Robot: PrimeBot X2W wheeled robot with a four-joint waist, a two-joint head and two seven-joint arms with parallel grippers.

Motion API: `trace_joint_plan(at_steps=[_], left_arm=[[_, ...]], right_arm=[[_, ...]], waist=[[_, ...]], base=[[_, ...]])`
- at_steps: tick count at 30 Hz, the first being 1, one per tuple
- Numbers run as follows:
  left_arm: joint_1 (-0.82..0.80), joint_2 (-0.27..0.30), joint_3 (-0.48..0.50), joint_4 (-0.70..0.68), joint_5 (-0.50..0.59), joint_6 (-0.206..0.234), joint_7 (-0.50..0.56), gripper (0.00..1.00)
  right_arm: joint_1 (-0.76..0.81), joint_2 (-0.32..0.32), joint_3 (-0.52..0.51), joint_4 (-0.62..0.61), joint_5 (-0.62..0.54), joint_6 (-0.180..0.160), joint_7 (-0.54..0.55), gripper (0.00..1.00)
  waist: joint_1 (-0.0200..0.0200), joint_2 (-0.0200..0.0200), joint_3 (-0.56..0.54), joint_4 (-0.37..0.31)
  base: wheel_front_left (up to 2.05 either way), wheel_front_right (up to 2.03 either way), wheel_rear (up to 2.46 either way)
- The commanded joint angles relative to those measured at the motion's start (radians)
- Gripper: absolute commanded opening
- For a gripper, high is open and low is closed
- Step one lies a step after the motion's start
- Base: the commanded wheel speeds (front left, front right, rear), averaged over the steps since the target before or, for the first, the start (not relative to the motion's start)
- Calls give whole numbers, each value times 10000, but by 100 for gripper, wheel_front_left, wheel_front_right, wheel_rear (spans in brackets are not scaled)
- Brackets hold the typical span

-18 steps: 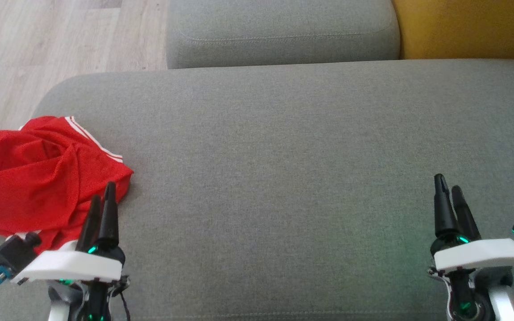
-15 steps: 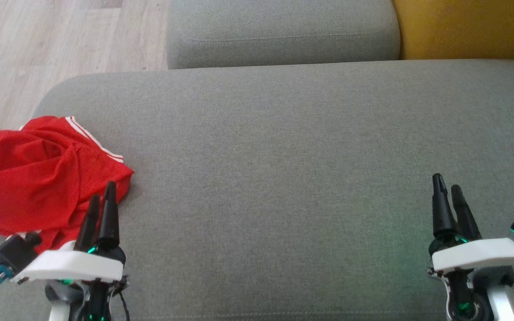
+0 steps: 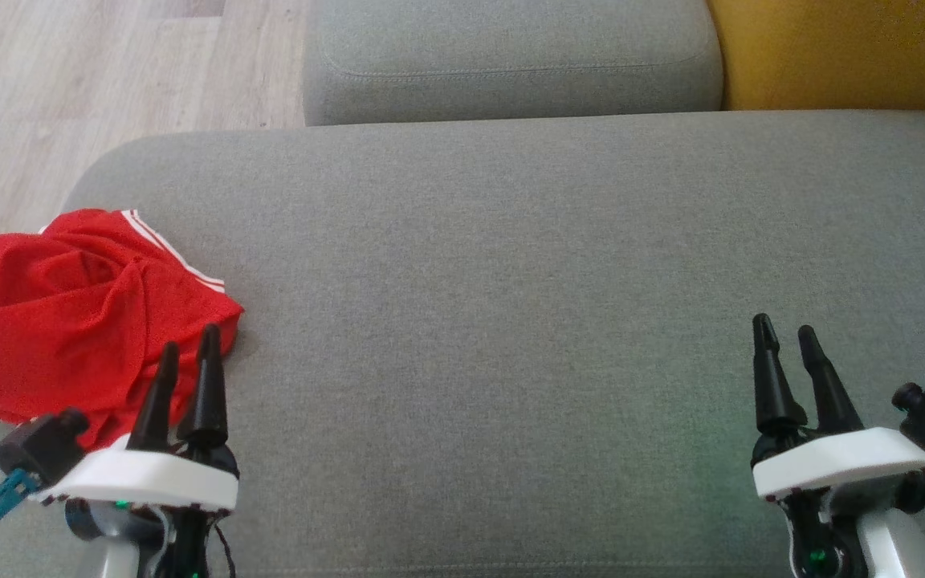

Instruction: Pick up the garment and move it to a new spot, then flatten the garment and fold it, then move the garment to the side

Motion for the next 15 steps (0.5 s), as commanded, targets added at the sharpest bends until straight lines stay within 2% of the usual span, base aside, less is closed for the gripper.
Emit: trace_joint_plan(at_steps=[1,15], left_arm=[[-556,226,116,-435,374,-45,-143,100],[-529,346,-145,-254,2403,-35,-552,100]], right_arm=[[-544,-131,211,-439,-377,-5,-165,100],[-430,-36,211,-404,-2234,-6,-316,100]], waist=[[0,0,-2,7],[0,0,-8,28]], base=[[0,0,0],[0,0,0]])
